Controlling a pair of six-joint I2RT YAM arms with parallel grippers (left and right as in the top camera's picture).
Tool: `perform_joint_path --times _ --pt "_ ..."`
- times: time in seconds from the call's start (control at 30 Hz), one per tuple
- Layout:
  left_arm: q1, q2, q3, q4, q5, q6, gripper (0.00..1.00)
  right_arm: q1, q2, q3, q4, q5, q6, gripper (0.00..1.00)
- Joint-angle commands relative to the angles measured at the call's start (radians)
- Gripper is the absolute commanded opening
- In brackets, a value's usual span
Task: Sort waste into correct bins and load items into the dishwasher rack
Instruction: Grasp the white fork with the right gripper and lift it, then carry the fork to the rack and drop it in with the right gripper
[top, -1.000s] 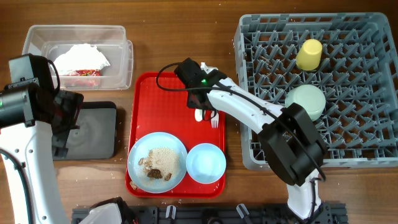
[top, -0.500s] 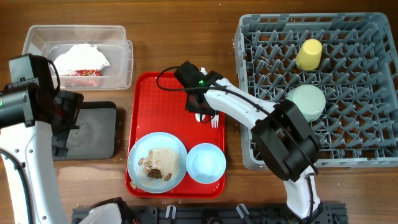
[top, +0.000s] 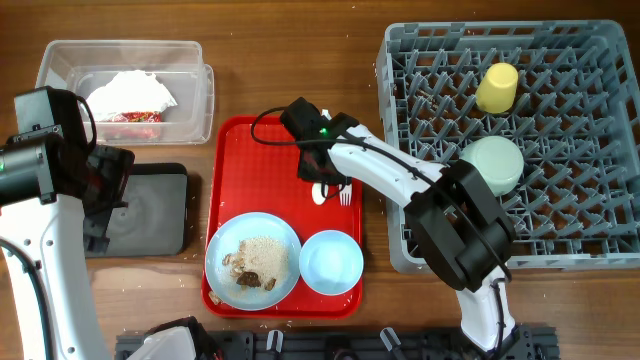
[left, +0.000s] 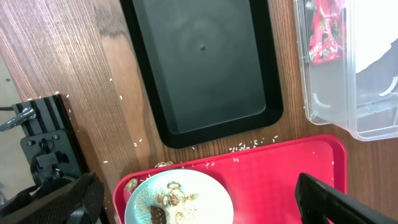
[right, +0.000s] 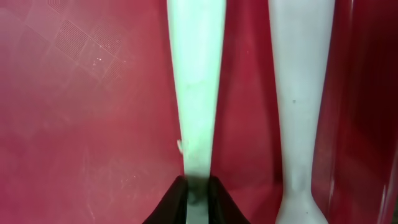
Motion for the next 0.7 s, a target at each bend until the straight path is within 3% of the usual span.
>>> perform_joint_path --times 0.0,0.3,0.33,0.4,0.43,0.6,0.67 --pt "0.004 -0.005 -0.003 -0.001 -0.017 -0.017 1.0 -0.006 -0.02 0.014 -0.002 -0.016 -0.023 0.07" --pt "0.004 -0.005 -0.003 -0.001 -0.017 -0.017 1.0 -0.048 -0.117 0.014 0.008 -0.022 -0.072 0.05" --pt "0.004 -0.005 -0.003 -0.001 -0.016 -0.017 1.0 -0.052 -0.125 0.014 0.022 -0.038 -0.093 0.07" --pt "0.004 -0.005 -0.003 -0.001 -0.017 -0.017 1.0 -0.053 -0.127 0.014 0.045 -0.05 -0.108 0.25" --pt "0.004 -0.005 -0.003 -0.001 -0.017 -0.017 1.0 -0.053 -0.127 0.014 0.048 -0.049 -0.108 0.29" --pt "0.004 -0.005 -0.003 -0.001 -0.017 -0.017 1.0 -0.064 -0.125 0.014 0.006 0.095 -0.114 0.38" --pt "0.004 -0.005 -0.003 -0.001 -0.017 -0.017 1.0 -0.068 -0.121 0.01 -0.005 0.106 -0.202 0.38"
